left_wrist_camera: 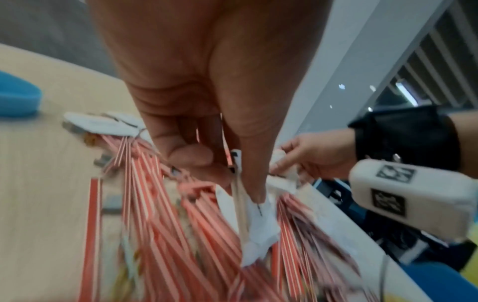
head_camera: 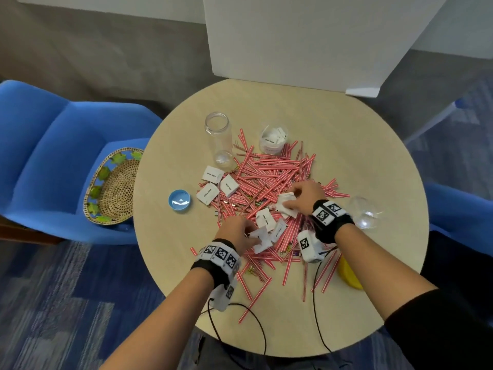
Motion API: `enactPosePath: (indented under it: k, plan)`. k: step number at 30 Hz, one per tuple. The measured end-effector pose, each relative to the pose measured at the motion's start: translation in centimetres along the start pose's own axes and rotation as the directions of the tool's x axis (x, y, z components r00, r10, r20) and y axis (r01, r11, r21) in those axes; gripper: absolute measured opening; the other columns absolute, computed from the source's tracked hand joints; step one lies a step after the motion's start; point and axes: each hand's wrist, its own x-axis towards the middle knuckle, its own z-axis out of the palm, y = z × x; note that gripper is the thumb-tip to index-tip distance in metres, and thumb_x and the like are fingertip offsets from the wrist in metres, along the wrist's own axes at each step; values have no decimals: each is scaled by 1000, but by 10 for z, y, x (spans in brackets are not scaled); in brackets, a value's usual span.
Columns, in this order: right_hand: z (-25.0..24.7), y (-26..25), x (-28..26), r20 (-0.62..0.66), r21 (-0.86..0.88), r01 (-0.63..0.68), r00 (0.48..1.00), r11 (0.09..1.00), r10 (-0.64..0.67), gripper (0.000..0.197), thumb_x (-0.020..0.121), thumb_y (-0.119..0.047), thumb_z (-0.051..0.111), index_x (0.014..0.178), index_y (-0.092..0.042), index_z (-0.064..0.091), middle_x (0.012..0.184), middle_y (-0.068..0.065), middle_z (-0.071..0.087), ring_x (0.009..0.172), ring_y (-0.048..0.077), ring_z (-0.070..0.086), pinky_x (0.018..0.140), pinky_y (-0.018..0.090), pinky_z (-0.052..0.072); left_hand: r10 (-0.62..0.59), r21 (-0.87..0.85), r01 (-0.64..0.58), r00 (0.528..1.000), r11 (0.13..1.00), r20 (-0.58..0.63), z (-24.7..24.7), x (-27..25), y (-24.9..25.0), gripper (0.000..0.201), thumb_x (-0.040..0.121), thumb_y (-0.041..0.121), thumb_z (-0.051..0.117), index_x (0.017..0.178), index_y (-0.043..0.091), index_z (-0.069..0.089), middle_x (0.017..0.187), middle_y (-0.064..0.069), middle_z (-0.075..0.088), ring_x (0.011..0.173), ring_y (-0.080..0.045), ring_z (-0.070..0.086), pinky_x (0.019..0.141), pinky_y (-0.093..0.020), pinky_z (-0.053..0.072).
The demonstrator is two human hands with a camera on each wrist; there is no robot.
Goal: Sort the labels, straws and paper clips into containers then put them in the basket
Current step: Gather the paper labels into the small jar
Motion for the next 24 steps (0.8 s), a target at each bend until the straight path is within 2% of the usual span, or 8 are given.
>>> enactPosePath:
  k: [4, 7, 10, 13, 15, 19, 22, 24]
  plan:
    - [-35, 4, -2, -2, 297, -87, 996, 951, 91, 36, 71, -14, 87, 101, -20, 68, 85, 3, 61, 65, 25, 68, 58, 40, 61, 1, -111, -23, 980, 994, -200, -52, 15, 7, 14, 78, 31, 79, 81, 20, 71, 73, 13, 61, 69, -2, 56, 60, -12, 37]
    - [-62, 1, 0, -37, 307, -71, 996, 949, 86, 36, 71, -12, 86, 103, -22, 71, 84, 3, 59, 57, 21, 63, 56, 41, 61, 23, -163, -86, 936, 983, -352, -88, 34, 23, 10, 80, 28, 76, 79, 22, 69, 71, 13, 61, 65, 3, 53, 58, -11, 37]
    - [-82, 0, 14, -95, 337, -55, 991, 940, 92, 31, 79, -7, 80, 108, -19, 73, 99, 6, 64, 67, 24, 70, 59, 41, 62, 54, -212, -164, 894, 963, -444, -105, 56, 40, 10, 86, 24, 69, 81, 17, 67, 74, 5, 65, 64, -9, 59, 57, -14, 41]
    - [-96, -6, 37, -218, 333, 42, 975, 942, 34, 31, 85, 0, 68, 109, -19, 74, 101, 5, 71, 82, 22, 70, 71, 41, 62, 30, -279, -206, 849, 938, -527, -111, 80, 51, 10, 93, 20, 60, 89, 12, 64, 77, -1, 66, 63, -18, 62, 56, -24, 44]
    - [-103, -16, 55, -320, 339, 111, 948, 934, 3, 32, 85, 1, 66, 108, -19, 75, 94, -2, 69, 81, 20, 69, 75, 38, 61, -15, -337, -192, 850, 922, -526, -108, 98, 56, 8, 94, 18, 56, 94, 11, 60, 80, -6, 68, 68, -23, 65, 58, -31, 50]
    - [-107, -42, 95, -409, 468, 199, 912, 861, 12, 33, 86, 6, 65, 105, -20, 73, 90, 3, 60, 58, 13, 67, 59, 36, 62, -203, -538, -29, 908, 843, -367, -89, 126, 61, 12, 97, 19, 52, 103, 9, 52, 93, -13, 70, 79, -26, 70, 73, -43, 59]
    - [-100, -56, 127, -407, 444, 222, 913, 868, -25, 33, 82, 9, 66, 98, -20, 70, 83, 5, 58, 56, 12, 62, 53, 32, 60, -261, -575, 12, 899, 818, -353, -75, 139, 57, 8, 98, 17, 50, 105, 12, 50, 90, -9, 69, 78, -24, 70, 76, -45, 59]
    - [-92, -61, 145, -370, 353, 211, 926, 912, -71, 32, 79, 7, 68, 95, -20, 70, 78, 4, 60, 60, 15, 61, 57, 31, 60, -250, -544, 5, 892, 839, -377, -71, 146, 50, 11, 97, 19, 48, 106, 13, 50, 93, -10, 68, 81, -27, 69, 76, -45, 58]
